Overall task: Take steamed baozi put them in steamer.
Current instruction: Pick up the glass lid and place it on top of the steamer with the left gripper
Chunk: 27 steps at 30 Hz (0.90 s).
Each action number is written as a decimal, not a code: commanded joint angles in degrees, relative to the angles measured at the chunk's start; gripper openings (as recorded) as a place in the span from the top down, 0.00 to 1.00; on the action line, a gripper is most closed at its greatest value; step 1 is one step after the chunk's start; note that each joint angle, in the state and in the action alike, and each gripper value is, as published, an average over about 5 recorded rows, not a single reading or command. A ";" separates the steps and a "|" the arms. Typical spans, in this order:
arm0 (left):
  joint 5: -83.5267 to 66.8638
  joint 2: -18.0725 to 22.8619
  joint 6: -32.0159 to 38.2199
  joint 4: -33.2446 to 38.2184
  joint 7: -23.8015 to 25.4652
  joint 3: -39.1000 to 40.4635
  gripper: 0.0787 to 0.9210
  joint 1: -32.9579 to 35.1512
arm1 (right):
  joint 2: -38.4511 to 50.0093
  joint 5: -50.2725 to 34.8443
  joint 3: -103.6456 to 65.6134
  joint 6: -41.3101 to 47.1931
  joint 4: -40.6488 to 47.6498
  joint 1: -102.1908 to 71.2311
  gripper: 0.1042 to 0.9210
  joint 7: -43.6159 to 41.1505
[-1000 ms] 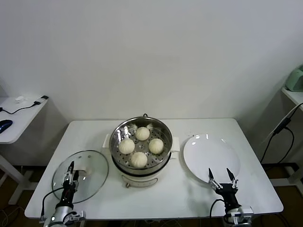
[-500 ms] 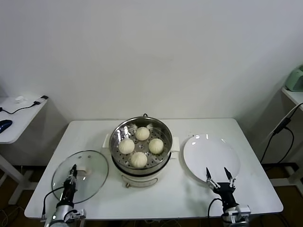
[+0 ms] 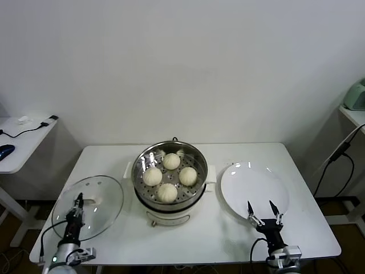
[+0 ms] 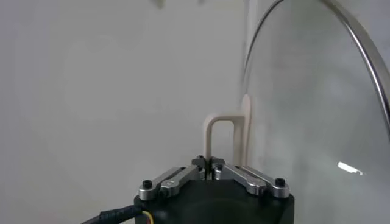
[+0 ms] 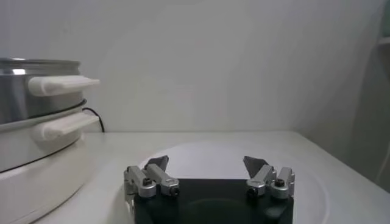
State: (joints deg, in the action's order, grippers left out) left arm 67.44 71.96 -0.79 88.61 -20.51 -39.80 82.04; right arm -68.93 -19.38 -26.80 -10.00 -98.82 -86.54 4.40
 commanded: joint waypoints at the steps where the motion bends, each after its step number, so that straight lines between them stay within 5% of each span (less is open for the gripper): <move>1: -12.90 -7.70 -10.71 23.33 16.36 -3.58 0.94 3.99 | 0.38 1.48 0.09 2.06 -1.00 0.34 0.12 1.15; 11: -10.31 -9.53 -23.22 36.69 28.12 5.86 0.94 -3.02 | 1.19 3.37 0.98 3.54 -2.27 1.05 0.12 2.06; 27: 16.62 5.00 -32.58 32.77 33.29 36.85 0.94 -13.64 | 0.35 5.65 2.39 -0.91 -0.18 1.71 0.12 2.17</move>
State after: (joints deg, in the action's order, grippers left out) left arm 69.72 68.99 -26.00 121.04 7.68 -21.21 74.16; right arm -68.43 -14.62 -24.67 -9.36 -99.70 -84.83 6.42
